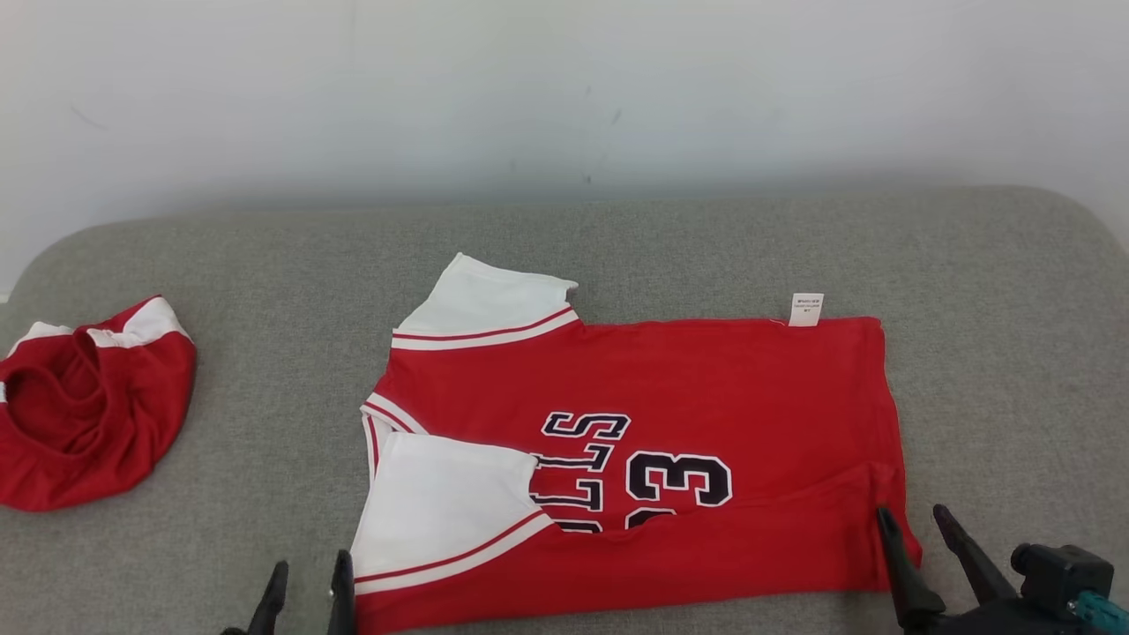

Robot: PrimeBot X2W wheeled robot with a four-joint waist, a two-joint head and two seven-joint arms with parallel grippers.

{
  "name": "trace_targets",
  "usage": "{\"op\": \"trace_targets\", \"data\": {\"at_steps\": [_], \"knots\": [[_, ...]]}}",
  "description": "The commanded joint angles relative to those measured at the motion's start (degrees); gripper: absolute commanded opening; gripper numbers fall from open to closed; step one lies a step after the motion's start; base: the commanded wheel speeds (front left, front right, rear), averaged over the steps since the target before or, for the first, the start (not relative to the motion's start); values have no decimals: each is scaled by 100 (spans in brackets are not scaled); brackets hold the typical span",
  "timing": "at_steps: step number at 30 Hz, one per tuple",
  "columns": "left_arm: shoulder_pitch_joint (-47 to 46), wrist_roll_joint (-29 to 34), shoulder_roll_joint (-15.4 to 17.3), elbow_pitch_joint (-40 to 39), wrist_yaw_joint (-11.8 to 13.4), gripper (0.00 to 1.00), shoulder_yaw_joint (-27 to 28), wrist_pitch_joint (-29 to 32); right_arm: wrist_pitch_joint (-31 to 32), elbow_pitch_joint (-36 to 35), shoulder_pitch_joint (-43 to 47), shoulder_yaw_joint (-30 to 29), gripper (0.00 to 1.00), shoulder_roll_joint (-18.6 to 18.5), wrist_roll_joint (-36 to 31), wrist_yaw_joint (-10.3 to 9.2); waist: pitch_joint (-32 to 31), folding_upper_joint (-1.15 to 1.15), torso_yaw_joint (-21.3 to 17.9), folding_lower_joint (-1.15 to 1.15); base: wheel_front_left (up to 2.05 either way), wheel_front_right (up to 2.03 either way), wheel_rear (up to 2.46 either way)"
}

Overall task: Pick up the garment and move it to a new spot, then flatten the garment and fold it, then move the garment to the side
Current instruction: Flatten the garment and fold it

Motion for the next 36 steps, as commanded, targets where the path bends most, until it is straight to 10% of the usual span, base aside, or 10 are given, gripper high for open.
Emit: {"op": "trace_targets", "data": {"at_steps": [1, 21, 36], "knots": [[-11, 143, -27, -187, 1, 100, 85, -18, -164, -140, 17, -106, 100, 76, -193, -14, -64, 0, -7, 0, 0, 0, 0], [-90, 1289, 203, -1301, 30, 100, 525, -18, -1038, -850, 40, -353, 100, 686, -1340, -14, -368, 0, -84, 0, 0, 0, 0], [88, 623, 582, -1285, -66, 100, 220, -18, -1076, -949, 291, -343, 100, 840, -1549, -14, -377, 0, 41, 0, 0, 0, 0]]}}
